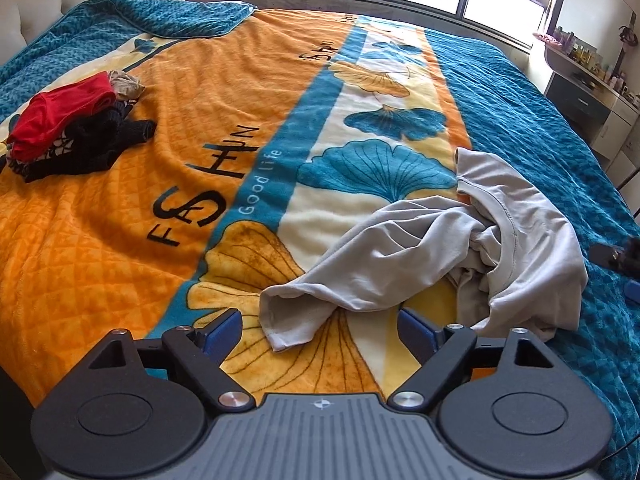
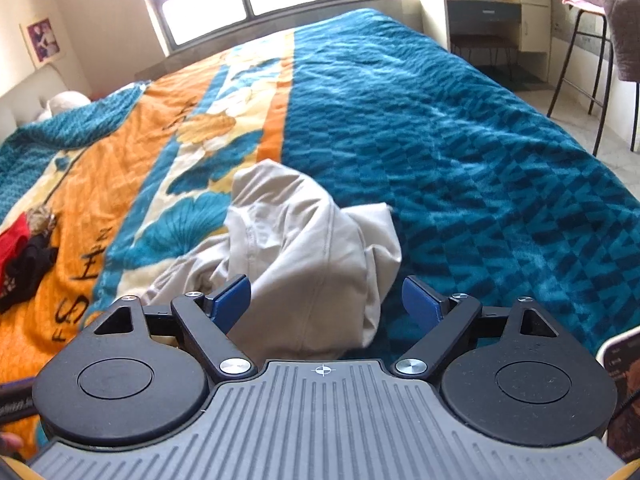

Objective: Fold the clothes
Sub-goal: 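Grasp the grey sweatshirt hem with the right gripper while the left gripper approaches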

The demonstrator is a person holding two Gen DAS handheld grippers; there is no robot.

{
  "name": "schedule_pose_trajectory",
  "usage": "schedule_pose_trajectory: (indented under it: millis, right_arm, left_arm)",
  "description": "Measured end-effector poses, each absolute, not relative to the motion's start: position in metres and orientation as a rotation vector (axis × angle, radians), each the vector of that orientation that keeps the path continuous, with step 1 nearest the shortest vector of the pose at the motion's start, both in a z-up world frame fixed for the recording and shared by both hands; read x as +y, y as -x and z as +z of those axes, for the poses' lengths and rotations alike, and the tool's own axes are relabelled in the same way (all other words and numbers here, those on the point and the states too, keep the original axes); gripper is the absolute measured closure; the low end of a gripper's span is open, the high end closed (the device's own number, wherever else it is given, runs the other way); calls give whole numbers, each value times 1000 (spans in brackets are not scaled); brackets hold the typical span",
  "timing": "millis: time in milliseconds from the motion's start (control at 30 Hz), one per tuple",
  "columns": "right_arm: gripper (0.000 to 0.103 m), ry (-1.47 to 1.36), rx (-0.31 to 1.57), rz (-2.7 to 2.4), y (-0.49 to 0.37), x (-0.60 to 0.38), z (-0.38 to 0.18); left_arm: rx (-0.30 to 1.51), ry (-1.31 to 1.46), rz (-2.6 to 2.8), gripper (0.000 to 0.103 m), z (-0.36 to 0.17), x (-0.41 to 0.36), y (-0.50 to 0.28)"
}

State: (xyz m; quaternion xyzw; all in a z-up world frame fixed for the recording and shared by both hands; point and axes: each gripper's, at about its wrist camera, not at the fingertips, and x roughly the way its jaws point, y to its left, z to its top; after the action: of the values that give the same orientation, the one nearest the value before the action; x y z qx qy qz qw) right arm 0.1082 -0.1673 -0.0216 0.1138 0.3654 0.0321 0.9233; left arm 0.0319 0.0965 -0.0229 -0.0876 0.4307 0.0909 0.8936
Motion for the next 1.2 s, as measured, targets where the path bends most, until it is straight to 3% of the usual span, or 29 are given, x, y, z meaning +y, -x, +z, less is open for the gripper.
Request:
schedule_pose_trajectory:
  millis: [200, 267, 333, 367, 400, 433, 700, 767, 833, 1033, 1200]
  right_arm:
    - [14, -248, 830, 87, -166, -160, -58]
    - [24, -228, 880, 60, -177, -160, -70]
    - [65, -271, 914, 78, -177, -166, -78]
    - [71, -291, 914, 81, -173, -170, -79]
    - [91, -295, 914, 88, -169, -171, -78]
    - [94, -308, 920, 96, -165, -172, -76]
    - [95, -977, 953, 367, -85, -207, -53]
    - [89, -935, 989, 317, -69, -211, -57]
    - [59, -883, 1027, 262, -54, -216, -61]
    - [50, -748, 1028, 143, -17, -229, -58]
    - [50, -665, 936, 173, -11, -225, -37]
  left_arm:
    - [922, 138, 121, 16, -23, 90, -30]
    - [934, 127, 108, 15, -22, 90, -27]
    - [940, 112, 90, 15, -20, 90, -23]
    - [940, 106, 80, 15, -18, 90, -21]
    - [942, 112, 62, 15, -15, 90, -18]
    - [946, 124, 41, 15, -11, 91, -15]
    - [964, 210, -170, 14, 36, 120, 24]
    - [941, 181, -176, 12, 43, 126, 35]
    - [919, 129, -144, 11, 41, 126, 40]
    - [887, 130, -64, 16, 2, 115, 33]
    - [883, 394, -82, 37, -26, 106, 13]
